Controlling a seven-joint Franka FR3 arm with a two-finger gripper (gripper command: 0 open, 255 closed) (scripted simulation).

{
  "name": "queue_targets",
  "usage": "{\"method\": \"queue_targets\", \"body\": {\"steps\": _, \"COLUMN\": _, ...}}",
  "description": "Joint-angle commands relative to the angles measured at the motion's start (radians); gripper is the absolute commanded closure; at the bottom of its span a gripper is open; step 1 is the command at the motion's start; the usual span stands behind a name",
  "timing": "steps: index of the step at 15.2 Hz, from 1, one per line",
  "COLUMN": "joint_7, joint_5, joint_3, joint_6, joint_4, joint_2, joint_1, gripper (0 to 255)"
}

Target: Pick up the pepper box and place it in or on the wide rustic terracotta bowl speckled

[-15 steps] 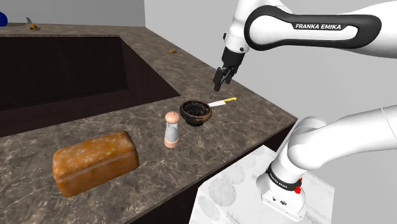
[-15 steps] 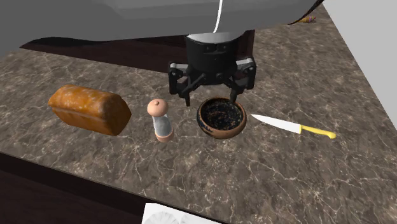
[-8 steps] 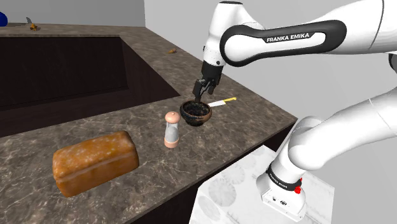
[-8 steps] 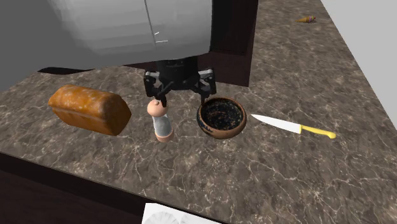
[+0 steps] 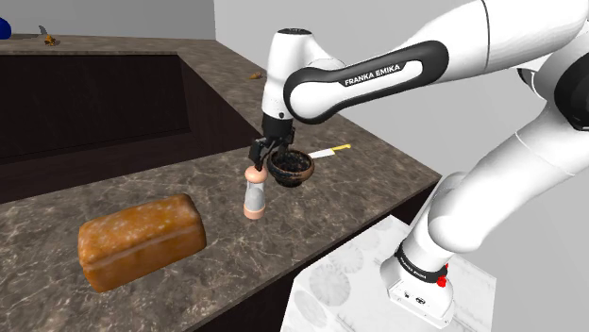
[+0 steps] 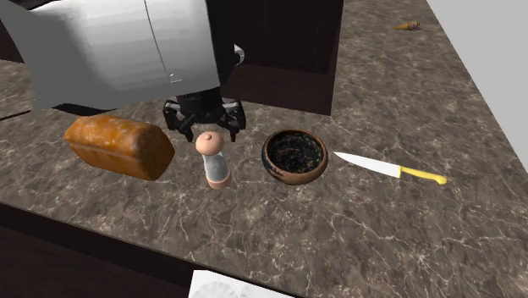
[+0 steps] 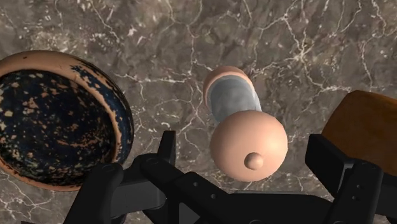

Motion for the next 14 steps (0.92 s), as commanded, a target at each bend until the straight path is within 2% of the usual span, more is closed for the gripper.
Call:
{"method": "queue_targets", "body": {"steps": 1, "joint_7": 0.042, "joint_5": -0.015, "joint_3": 0.024, "joint_6": 0.029, "joint_4": 0.04, "joint_2": 0.073, "joint_1": 0.002, "gripper": 0}}
{"method": "queue_targets", "body": {"steps": 8, "joint_7": 0.057, "joint_5": -0.034, "joint_3": 0.032, "joint_6": 0.125, "joint_4": -0.004, "joint_2": 0.127, "joint_1": 0.0, "gripper": 0}}
{"method": "queue_targets", "body": {"steps": 14, "joint_7": 0.059, "joint_5": -0.037, "joint_3": 0.032, "joint_6": 0.133, "joint_4": -0.008, "joint_2": 0.132, "joint_1": -0.001, "gripper": 0}}
